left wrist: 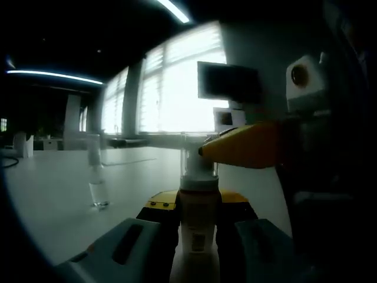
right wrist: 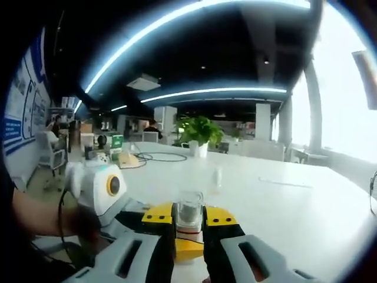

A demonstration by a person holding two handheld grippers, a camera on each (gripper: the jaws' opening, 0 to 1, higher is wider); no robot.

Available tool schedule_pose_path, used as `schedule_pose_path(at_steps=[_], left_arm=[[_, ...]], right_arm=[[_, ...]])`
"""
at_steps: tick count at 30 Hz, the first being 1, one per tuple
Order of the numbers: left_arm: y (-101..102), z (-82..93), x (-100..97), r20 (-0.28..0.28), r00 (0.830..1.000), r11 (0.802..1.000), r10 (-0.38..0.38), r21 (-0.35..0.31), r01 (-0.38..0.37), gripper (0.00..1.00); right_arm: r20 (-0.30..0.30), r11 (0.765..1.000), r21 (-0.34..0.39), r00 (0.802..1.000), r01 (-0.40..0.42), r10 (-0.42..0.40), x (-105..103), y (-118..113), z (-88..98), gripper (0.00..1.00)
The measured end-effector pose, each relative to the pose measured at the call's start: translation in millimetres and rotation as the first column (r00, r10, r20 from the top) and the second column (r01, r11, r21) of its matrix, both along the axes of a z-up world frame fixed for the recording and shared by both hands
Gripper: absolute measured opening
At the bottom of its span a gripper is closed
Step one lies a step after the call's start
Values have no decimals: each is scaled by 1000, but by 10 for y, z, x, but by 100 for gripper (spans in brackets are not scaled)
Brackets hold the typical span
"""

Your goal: Clamp pump bottle remove cover press pump head put on cover

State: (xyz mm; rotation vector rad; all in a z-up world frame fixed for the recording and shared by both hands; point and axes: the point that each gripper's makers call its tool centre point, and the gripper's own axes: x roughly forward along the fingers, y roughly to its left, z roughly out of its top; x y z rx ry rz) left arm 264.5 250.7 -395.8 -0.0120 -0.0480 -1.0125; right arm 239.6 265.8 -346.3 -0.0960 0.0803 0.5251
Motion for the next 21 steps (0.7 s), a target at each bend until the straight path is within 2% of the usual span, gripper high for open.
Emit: schedule_pose_path(at_steps=[2, 6, 14, 21], left_arm=[[-4, 3, -6, 2, 1000, 1000, -2, 1, 2, 14], [0, 1, 0, 0, 1000, 1000, -3, -1, 3, 14], [-1, 6, -6, -1, 1000, 1000, -3, -1, 3, 14], [10, 0, 21, -5, 1000, 1000, 0, -3, 0, 14]], right_arm=[[11, 1000, -12, 1000, -20, 20, -2, 3, 14, 14], [16, 999, 14, 999, -48, 48, 3, 0, 69, 23], [46, 996, 12, 995, -85, 85, -10, 14, 122, 26], [45, 993, 16, 993, -113, 113, -29, -19, 118, 27]])
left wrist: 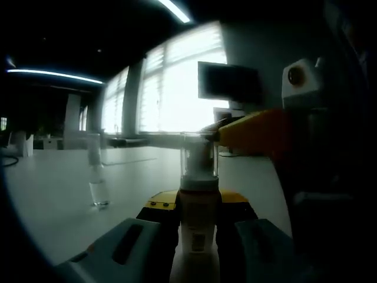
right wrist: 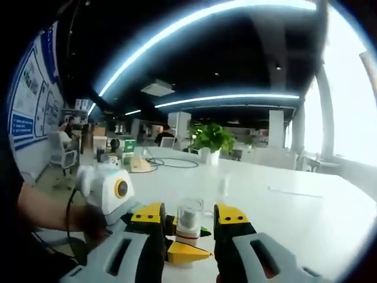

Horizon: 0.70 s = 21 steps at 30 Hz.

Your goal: Clamp pump bottle remove cover press pump head put on cover

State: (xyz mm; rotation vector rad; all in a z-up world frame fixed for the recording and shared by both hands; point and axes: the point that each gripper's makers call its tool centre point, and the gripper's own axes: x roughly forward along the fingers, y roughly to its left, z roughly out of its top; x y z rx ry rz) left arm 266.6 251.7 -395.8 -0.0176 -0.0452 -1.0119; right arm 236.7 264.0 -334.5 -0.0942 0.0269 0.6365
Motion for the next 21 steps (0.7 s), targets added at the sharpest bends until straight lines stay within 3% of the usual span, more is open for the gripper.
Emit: schedule_pose_path(at_steps=[6, 21], left_arm=[[6, 4, 4, 2, 1000, 1000, 8, 1, -8, 14], [45, -1, 63, 1, 999, 999, 39, 0, -39, 14]], right_arm=[[9, 998, 33, 999, -52, 52, -66, -35, 71, 30], [54, 995, 69, 997, -68, 64, -124, -272, 202, 29]])
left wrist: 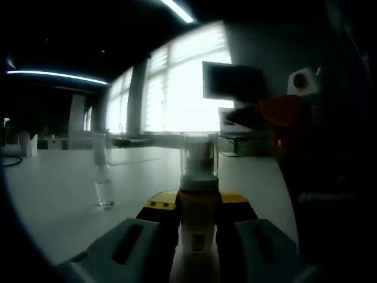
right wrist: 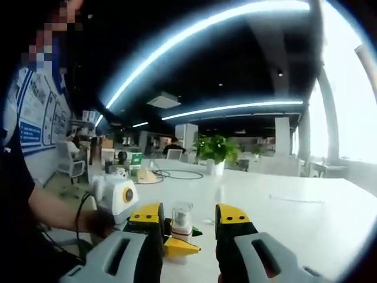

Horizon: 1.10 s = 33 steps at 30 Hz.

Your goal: Clamp pump bottle remove cover press pump head put on cover

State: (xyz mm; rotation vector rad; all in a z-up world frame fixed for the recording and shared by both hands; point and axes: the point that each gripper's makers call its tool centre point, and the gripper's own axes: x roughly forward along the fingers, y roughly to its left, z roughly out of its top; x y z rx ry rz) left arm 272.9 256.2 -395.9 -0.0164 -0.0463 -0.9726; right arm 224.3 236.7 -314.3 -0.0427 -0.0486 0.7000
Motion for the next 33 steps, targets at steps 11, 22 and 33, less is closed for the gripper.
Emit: schedule_pose_path(at_steps=[11, 22, 33], left_arm=[[25, 0, 36, 0, 1000, 1000, 21, 1, -21, 14], [43, -1, 66, -3, 999, 999, 39, 0, -39, 14], [81, -6, 110, -5, 998, 998, 66, 0, -66, 14]], right_arm=[[16, 1000, -9, 1000, 22, -22, 37, -138, 8, 28], [39, 998, -2, 998, 55, -55, 96, -385, -1, 27], [54, 996, 3, 994, 90, -90, 166, -597, -56, 26]])
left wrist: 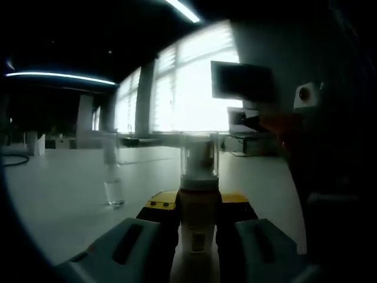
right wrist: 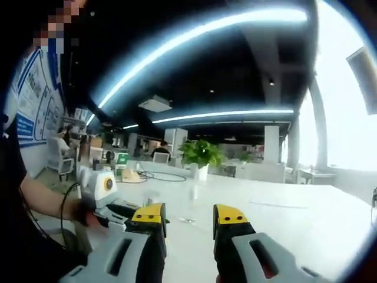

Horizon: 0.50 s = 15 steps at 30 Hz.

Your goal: Clamp pump bottle remove cover press pump head put on cover

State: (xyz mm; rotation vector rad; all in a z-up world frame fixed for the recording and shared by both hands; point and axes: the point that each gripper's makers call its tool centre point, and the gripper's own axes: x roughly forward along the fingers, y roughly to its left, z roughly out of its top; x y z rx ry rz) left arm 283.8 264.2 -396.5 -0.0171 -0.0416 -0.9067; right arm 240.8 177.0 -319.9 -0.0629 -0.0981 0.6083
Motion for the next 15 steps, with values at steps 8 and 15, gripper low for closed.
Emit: schedule_pose_path(at_steps=[8, 15], left_arm=[[-11, 5, -9, 2, 1000, 1000, 1, 1, -1, 14], [-4, 5, -6, 3, 1000, 1000, 3, 3, -3, 14]], right_arm=[[6, 1000, 1, 1000, 13, -13, 70, -214, -139, 25], [-18, 999, 34, 1000, 22, -22, 153, -351, -345, 25]])
